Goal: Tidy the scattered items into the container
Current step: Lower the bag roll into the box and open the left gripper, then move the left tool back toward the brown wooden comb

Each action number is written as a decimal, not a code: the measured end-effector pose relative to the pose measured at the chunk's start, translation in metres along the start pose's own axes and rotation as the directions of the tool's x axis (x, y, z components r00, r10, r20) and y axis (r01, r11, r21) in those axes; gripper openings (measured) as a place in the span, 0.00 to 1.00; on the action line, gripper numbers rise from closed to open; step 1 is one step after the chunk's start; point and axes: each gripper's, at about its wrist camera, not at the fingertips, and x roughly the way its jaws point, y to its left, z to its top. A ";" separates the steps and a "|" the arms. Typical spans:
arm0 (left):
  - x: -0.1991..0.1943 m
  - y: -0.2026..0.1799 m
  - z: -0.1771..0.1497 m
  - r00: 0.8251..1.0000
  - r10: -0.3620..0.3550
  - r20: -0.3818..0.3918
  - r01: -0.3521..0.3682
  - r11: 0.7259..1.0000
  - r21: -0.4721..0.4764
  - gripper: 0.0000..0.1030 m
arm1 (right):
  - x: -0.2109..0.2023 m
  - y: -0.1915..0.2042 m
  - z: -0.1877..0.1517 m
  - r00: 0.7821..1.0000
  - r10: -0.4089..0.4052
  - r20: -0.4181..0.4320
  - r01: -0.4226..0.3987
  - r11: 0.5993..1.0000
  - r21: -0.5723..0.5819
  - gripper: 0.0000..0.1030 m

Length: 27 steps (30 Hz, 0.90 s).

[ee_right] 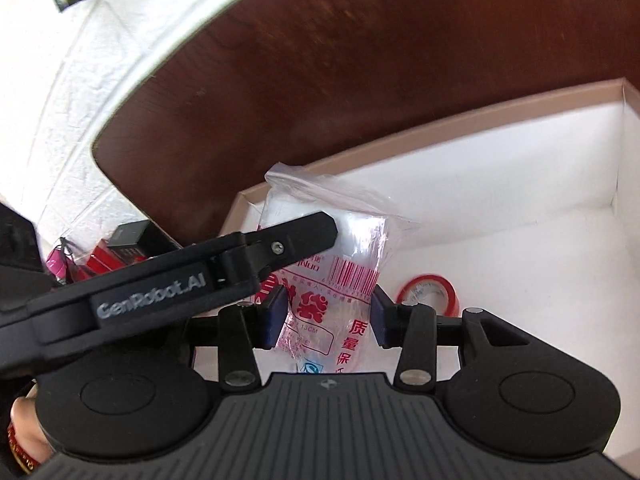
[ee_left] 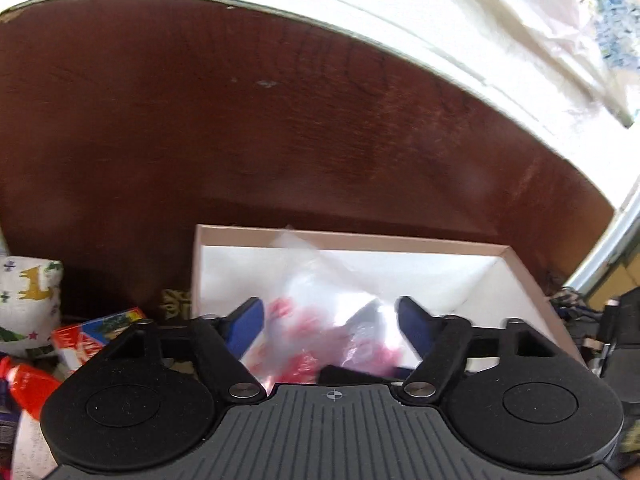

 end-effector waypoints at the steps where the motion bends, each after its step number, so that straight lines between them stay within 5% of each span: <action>1: -0.001 0.002 0.000 1.000 -0.026 0.007 0.026 0.999 -0.021 0.99 | 0.002 -0.001 -0.001 1.000 -0.003 -0.005 0.003 1.000 0.015 0.52; 4: -0.002 0.008 0.003 0.996 -0.084 -0.006 0.083 0.994 -0.071 1.00 | 0.005 -0.002 -0.003 1.000 -0.003 -0.019 0.004 0.999 0.045 0.84; 5: -0.002 0.006 0.003 0.996 -0.085 -0.011 0.084 0.994 -0.074 1.00 | 0.003 -0.001 -0.003 1.000 -0.023 -0.007 0.023 0.999 0.040 0.87; 19: -0.029 0.008 0.002 0.999 -0.037 0.000 0.037 0.999 -0.010 1.00 | -0.015 0.012 -0.013 0.985 -0.163 0.058 0.162 0.987 0.014 0.93; 27: -0.078 0.004 -0.002 0.998 -0.062 0.026 0.062 0.998 0.006 1.00 | -0.046 0.043 -0.014 0.974 -0.199 0.109 0.206 0.977 -0.048 0.94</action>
